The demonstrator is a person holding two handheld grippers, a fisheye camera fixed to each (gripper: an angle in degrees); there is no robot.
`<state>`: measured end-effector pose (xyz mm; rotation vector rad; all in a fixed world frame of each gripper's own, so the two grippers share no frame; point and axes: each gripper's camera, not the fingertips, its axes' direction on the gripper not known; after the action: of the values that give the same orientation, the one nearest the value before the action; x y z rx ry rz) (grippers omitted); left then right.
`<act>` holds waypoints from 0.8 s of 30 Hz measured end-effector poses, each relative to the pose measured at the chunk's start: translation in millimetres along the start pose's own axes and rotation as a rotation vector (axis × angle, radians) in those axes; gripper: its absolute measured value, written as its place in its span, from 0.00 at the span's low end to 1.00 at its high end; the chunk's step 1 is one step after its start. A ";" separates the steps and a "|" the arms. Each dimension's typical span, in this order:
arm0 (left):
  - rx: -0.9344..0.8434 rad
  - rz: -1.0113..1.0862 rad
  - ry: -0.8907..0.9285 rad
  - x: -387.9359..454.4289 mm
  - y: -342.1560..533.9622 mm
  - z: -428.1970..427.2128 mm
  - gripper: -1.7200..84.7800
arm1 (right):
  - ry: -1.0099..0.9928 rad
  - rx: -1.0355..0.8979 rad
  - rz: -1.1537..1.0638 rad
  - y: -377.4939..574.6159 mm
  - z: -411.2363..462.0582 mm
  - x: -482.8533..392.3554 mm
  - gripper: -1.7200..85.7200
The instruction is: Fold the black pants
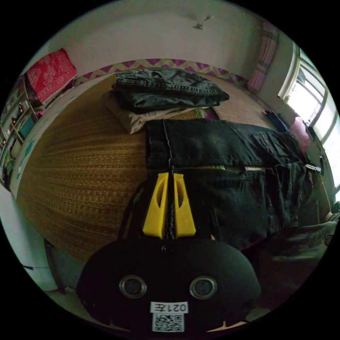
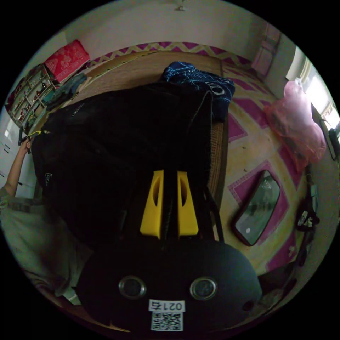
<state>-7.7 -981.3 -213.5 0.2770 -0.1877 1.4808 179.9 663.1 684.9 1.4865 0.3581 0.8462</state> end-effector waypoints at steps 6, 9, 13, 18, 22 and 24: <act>0.227 0.034 0.116 10.8 -17.1 -35.3 0.01 | 0.056 0.112 -0.024 -7.5 -31.9 -43.0 0.09; 0.223 0.138 0.124 41.2 -44.3 -31.6 0.01 | 0.099 0.185 -0.154 -42.7 -51.1 -89.8 0.09; -0.034 0.299 0.113 92.9 -84.1 41.5 0.01 | 0.091 0.163 -0.289 -101.8 -42.3 -137.5 0.06; -0.055 0.235 0.052 108.7 -121.7 91.9 0.01 | 0.122 0.203 -0.374 -157.0 -46.4 -199.2 0.03; -0.061 0.199 0.072 107.4 -148.7 110.9 0.01 | 0.055 0.014 -0.508 -180.9 16.5 -240.0 0.01; -0.061 0.188 0.070 112.3 -167.2 122.5 0.01 | 0.149 -0.054 -0.497 -188.1 64.1 -248.0 0.01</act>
<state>173.7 -921.9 -75.2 0.1608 -0.2065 1.6652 107.5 471.7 441.8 1.2110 0.7734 0.5607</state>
